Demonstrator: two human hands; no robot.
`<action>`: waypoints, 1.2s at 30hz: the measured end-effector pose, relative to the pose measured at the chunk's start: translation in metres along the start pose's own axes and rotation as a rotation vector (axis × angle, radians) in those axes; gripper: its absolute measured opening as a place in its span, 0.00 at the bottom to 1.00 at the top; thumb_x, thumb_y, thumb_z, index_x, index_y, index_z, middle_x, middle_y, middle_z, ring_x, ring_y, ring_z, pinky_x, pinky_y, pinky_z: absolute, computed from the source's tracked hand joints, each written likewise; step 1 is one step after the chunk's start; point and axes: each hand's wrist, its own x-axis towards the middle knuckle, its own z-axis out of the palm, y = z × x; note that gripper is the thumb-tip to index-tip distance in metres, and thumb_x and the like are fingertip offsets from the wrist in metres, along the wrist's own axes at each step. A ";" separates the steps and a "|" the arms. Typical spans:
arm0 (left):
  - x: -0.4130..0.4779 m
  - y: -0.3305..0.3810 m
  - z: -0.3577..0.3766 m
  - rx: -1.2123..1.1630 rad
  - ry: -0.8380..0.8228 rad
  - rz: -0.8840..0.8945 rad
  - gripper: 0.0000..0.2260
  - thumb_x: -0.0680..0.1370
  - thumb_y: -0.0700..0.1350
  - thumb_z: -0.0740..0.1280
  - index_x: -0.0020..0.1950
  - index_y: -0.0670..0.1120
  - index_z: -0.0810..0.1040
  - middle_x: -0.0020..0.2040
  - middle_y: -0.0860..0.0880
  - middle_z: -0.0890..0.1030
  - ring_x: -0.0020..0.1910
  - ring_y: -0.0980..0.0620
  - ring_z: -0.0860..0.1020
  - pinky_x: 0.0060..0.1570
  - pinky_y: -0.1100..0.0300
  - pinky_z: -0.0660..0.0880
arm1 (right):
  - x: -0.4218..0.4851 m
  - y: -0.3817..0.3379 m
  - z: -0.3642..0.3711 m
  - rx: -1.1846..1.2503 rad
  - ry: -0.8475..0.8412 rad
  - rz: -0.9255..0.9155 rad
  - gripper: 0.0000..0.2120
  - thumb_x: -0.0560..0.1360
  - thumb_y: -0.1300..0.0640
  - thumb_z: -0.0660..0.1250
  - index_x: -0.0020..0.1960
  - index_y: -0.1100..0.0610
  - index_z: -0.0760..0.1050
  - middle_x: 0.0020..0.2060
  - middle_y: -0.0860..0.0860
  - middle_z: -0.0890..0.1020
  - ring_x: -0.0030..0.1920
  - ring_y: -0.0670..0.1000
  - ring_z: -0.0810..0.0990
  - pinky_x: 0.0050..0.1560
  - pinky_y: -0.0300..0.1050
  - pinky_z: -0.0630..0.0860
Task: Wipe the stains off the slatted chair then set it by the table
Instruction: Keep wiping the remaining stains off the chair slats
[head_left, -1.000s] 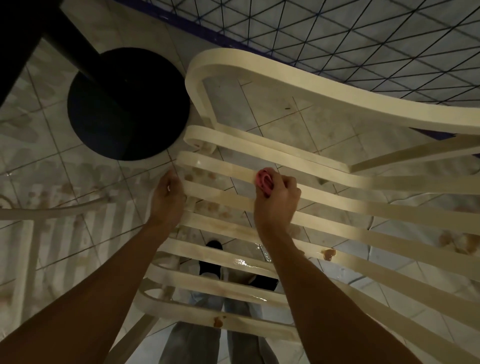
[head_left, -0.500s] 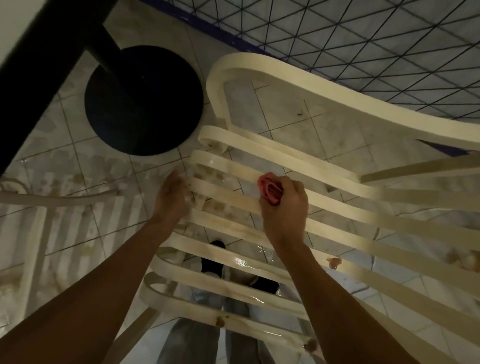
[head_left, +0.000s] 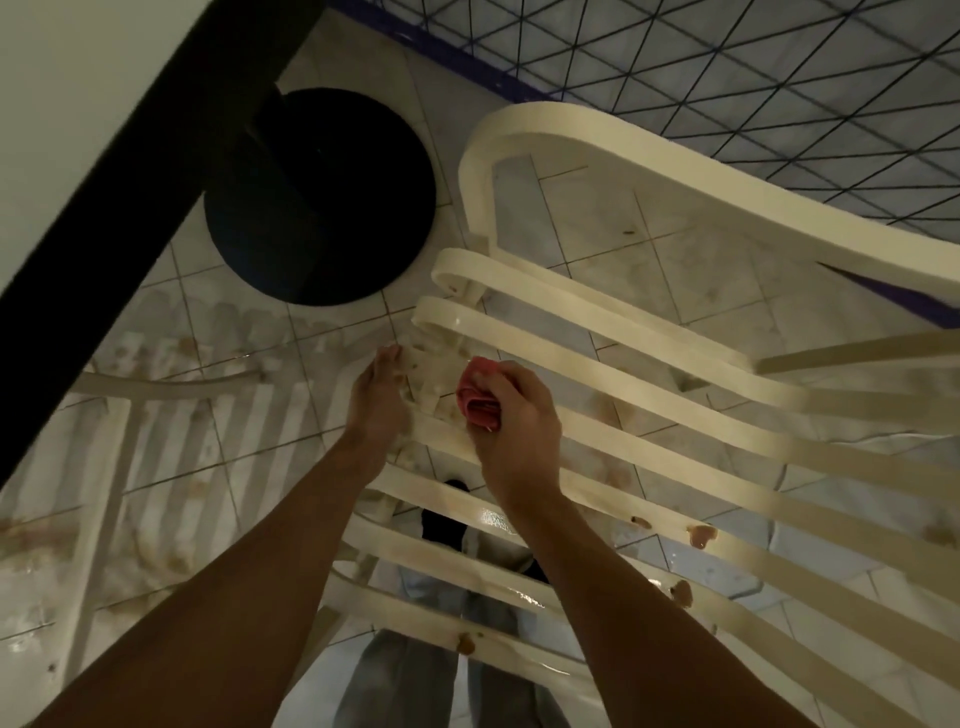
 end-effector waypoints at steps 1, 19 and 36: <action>0.001 0.000 -0.001 -0.009 -0.005 -0.005 0.13 0.85 0.55 0.52 0.59 0.54 0.75 0.44 0.58 0.78 0.40 0.64 0.75 0.36 0.66 0.66 | 0.002 -0.006 0.004 0.038 -0.006 -0.022 0.15 0.78 0.60 0.68 0.64 0.62 0.77 0.57 0.50 0.80 0.52 0.36 0.78 0.50 0.23 0.71; 0.028 -0.005 -0.030 -0.107 -0.172 -0.074 0.32 0.82 0.66 0.42 0.62 0.50 0.79 0.55 0.51 0.84 0.62 0.52 0.77 0.73 0.49 0.62 | 0.042 -0.032 0.022 -0.216 -0.190 -0.382 0.18 0.75 0.64 0.70 0.65 0.56 0.78 0.60 0.50 0.79 0.62 0.50 0.74 0.63 0.41 0.73; 0.031 0.008 -0.006 0.435 -0.147 0.061 0.23 0.84 0.58 0.52 0.71 0.43 0.64 0.63 0.43 0.72 0.54 0.47 0.74 0.52 0.51 0.68 | 0.011 0.040 -0.026 0.189 0.634 0.393 0.15 0.73 0.64 0.73 0.59 0.57 0.78 0.55 0.52 0.77 0.56 0.54 0.76 0.58 0.50 0.78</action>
